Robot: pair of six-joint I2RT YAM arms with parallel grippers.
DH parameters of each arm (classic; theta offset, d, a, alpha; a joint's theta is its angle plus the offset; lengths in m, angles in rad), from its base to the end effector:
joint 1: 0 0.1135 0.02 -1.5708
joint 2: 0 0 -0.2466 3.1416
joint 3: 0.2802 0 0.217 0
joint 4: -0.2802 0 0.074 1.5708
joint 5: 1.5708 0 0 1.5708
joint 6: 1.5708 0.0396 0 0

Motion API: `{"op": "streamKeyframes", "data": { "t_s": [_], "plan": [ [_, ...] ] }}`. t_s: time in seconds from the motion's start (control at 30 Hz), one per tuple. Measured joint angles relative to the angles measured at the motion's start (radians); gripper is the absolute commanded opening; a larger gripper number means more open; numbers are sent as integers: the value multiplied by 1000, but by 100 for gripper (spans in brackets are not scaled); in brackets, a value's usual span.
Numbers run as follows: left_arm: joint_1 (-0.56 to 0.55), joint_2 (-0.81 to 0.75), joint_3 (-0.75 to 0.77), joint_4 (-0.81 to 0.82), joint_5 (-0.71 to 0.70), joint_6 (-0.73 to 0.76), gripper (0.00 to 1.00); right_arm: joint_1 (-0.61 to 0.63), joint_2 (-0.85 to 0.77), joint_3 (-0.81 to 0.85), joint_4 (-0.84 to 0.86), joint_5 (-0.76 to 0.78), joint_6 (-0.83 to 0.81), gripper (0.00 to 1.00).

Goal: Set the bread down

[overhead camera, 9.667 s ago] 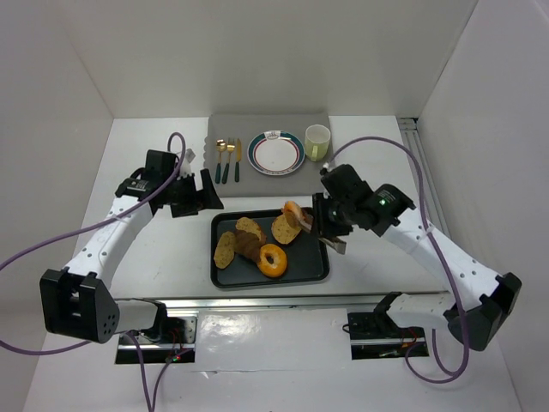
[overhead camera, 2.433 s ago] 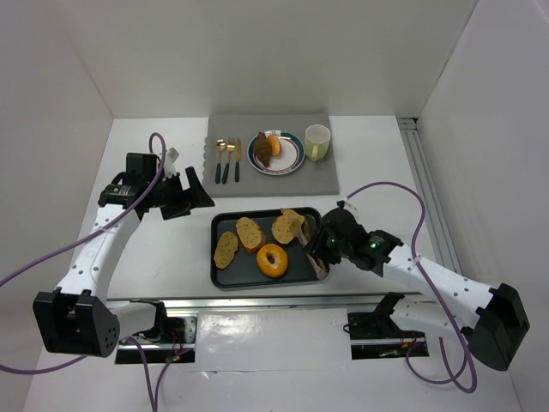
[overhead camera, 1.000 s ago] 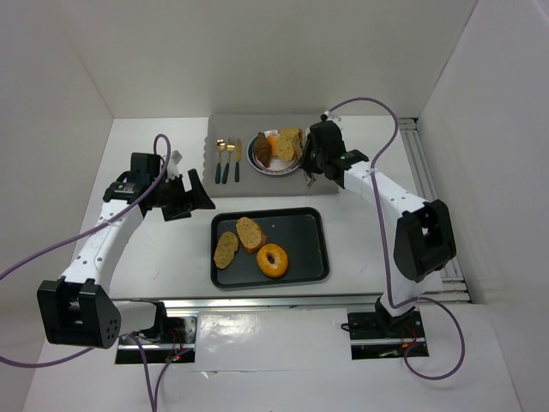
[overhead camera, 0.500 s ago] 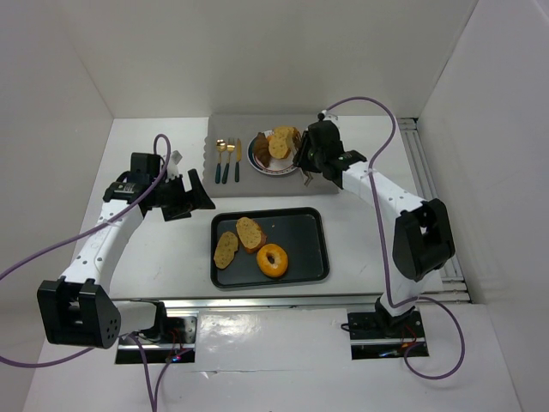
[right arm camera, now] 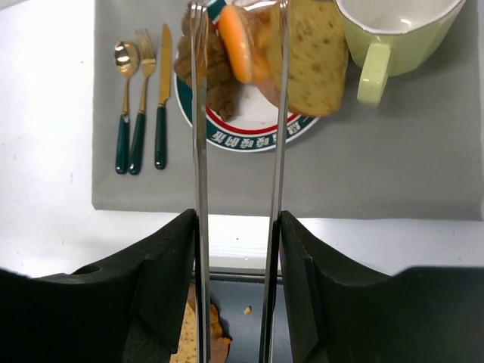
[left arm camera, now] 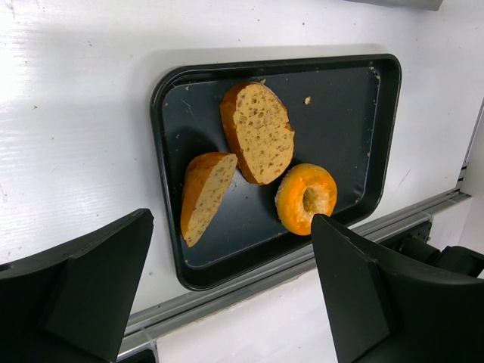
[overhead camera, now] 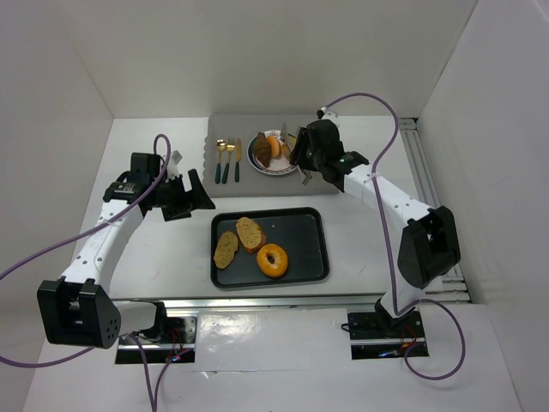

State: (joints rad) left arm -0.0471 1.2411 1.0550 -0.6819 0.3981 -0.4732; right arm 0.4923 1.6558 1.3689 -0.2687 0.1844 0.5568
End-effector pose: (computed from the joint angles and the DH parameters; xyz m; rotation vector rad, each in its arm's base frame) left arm 0.2267 -0.0261 0.2829 -0.3437 2.4526 -0.7144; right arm 0.3153 0.1609 0.2982 0.1792 2.1381 0.4254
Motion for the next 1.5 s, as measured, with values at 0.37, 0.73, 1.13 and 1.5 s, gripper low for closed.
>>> {"op": "streamKeyframes", "data": {
  "t_s": [0.37, 0.73, 1.13, 1.5],
  "plan": [
    [0, 0, 0, 0, 0, 0, 99, 27, -53, 0, -10, 18, -5, 54],
    [0, -2, 0, -3, 16, 0, 99, 71, -446, -182, -146, 249, -34, 51],
    [0, -48, 0, 9, 18, -10, 99, -169, -319, -388, -166, 342, -101, 53],
    [0, -48, 0, 7, 6, -27, 99, -301, 78, -332, 74, 271, -165, 92]
  ]
}}
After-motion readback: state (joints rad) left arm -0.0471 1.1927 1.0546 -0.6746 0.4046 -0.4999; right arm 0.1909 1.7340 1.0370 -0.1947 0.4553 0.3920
